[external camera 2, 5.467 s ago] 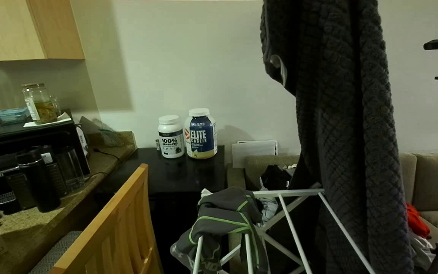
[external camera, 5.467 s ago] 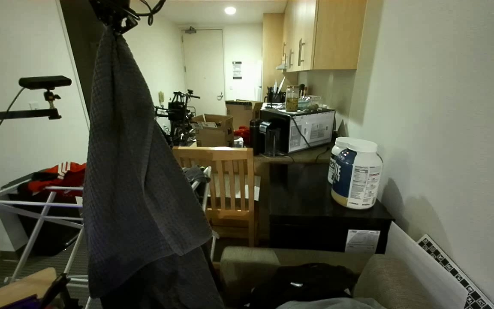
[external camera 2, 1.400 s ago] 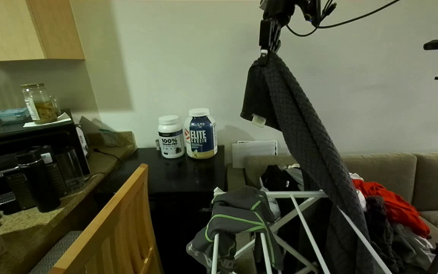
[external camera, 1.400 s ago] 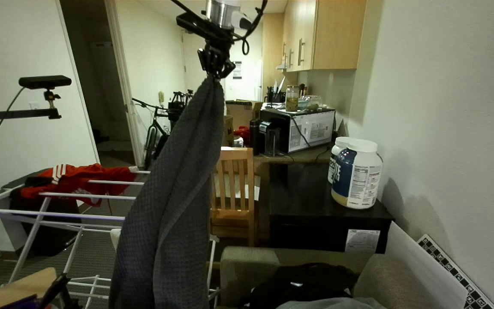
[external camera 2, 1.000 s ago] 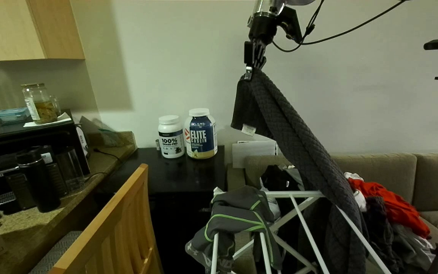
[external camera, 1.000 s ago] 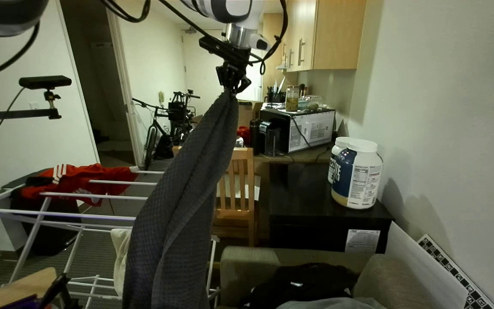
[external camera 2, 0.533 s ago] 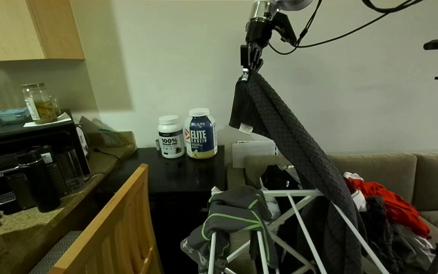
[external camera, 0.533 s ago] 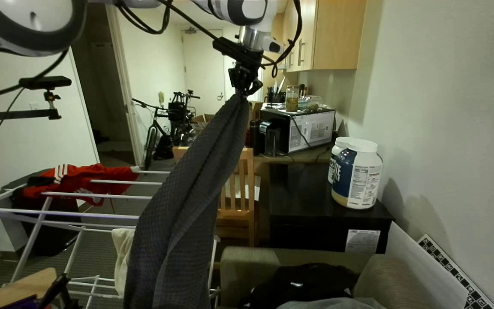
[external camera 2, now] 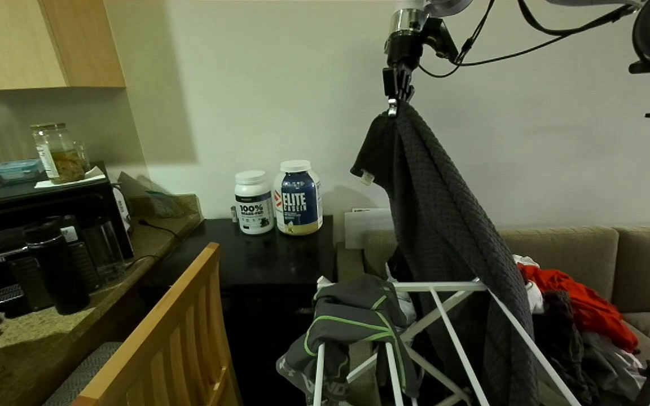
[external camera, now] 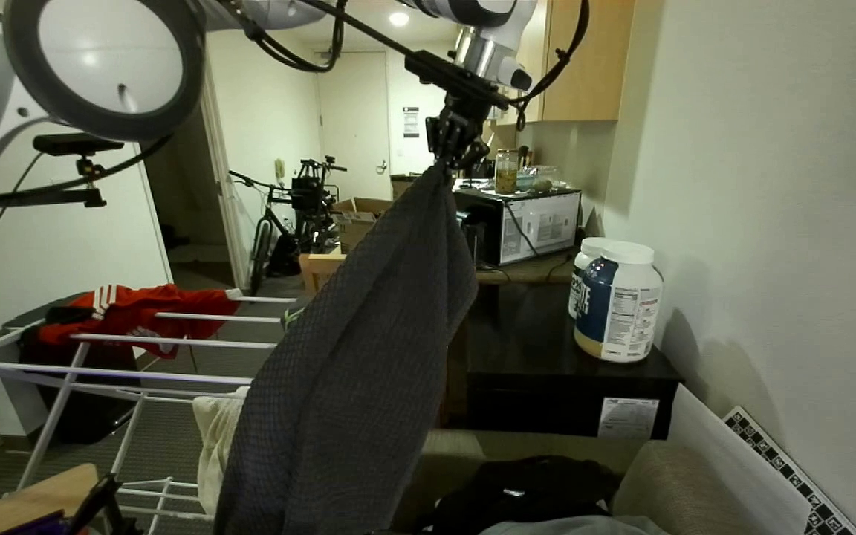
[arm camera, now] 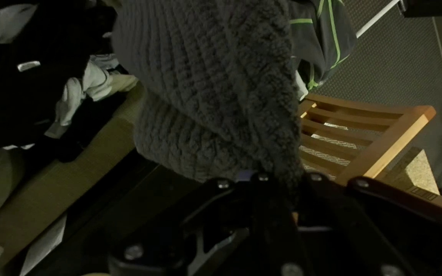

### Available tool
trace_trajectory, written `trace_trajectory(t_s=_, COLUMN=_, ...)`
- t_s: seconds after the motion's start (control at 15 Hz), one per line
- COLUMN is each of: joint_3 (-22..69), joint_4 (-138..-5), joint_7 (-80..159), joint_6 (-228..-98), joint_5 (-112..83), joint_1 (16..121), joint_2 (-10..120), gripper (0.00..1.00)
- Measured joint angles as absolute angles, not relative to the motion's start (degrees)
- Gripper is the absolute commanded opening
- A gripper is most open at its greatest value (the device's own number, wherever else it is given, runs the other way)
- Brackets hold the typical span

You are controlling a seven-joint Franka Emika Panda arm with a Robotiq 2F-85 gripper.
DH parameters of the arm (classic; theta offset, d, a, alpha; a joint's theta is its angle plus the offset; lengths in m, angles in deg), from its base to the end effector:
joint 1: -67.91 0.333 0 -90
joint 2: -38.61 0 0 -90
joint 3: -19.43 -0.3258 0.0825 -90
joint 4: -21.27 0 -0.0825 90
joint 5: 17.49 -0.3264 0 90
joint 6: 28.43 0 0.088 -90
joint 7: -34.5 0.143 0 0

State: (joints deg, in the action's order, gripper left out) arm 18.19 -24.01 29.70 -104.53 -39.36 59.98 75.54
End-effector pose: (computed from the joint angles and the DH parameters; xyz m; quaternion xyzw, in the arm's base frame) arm 0.6468 -0.0213 0.5305 -0.9797 -0.0178 0.0321 0.1970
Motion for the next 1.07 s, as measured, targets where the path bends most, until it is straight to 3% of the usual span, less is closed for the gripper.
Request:
trace_trajectory(t_s=0.73, joint_3=19.2, joint_4=-22.3, joint_7=17.4, joint_6=-103.3, joint_5=-36.4, joint_1=59.4, joint_2=75.3, gripper=0.03)
trace_trajectory(t_s=1.07, joint_3=18.6, joint_4=-27.9, joint_7=11.0, joint_6=-109.9, joint_5=-36.5, joint_1=60.2, joint_2=70.6, gripper=0.03)
